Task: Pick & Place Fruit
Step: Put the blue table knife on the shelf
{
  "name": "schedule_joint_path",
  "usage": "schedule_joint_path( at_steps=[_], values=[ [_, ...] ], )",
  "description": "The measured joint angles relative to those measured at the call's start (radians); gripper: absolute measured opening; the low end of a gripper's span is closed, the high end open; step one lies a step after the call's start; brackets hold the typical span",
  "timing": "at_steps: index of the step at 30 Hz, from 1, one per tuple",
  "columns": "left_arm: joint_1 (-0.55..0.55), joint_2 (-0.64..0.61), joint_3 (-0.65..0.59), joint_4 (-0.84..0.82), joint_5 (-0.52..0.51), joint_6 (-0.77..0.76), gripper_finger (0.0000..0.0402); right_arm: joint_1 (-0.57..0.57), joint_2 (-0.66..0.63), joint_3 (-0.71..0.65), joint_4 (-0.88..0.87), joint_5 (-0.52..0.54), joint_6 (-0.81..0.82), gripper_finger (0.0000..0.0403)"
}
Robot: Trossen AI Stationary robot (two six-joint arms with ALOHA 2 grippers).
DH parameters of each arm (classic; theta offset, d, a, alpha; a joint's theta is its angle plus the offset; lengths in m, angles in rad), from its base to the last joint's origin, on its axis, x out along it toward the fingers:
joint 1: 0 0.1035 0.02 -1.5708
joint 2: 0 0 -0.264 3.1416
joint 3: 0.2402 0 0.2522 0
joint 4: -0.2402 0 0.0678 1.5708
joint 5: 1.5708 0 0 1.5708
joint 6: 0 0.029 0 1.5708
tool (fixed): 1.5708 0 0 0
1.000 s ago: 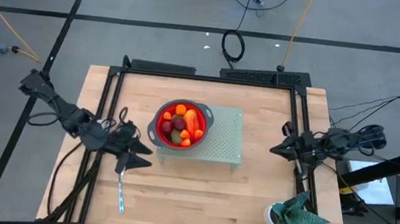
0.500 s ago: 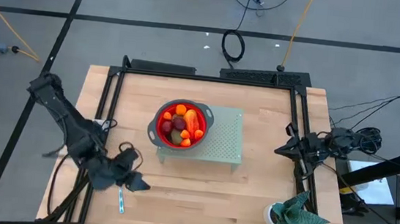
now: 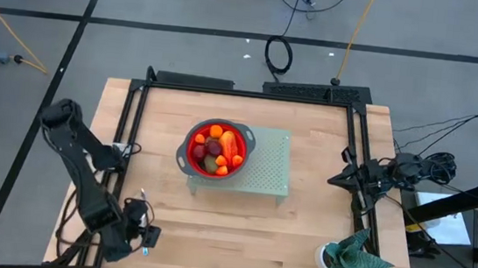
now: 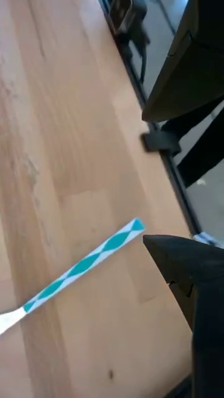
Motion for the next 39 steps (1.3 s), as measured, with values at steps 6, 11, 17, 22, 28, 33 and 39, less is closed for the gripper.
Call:
schedule_joint_path(
  at_steps=[6,11,17,22,28,33,39],
  values=[
    [-0.026,0.060,0.000,0.019,-0.071,0.022,0.0308,0.000,0.000,0.000,0.000,0.000,0.006,0.0000],
    [-0.028,0.069,0.000,0.072,-0.077,0.062,0.0308,0.000,0.000,0.000,0.000,-0.007,0.024,0.0000],
    [-0.027,0.069,0.000,0.076,-0.107,0.105,0.0308,0.000,0.000,0.000,0.000,-0.026,0.026,0.0000],
    [-0.024,0.069,0.000,0.077,-0.148,0.113,0.0308,0.000,0.000,0.000,0.000,-0.026,0.026,0.0000],
    [-0.007,0.069,0.000,0.077,-0.123,0.020,0.0308,0.000,0.000,0.000,0.000,-0.026,0.026,0.0000],
    [0.011,0.069,0.000,0.064,-0.088,-0.009,0.0308,0.000,0.000,0.000,0.000,-0.026,0.023,0.0000],
    [0.028,0.069,0.000,-0.033,0.097,-0.108,0.0308,0.000,0.000,0.000,0.000,-0.026,0.023,0.0000]
  ],
)
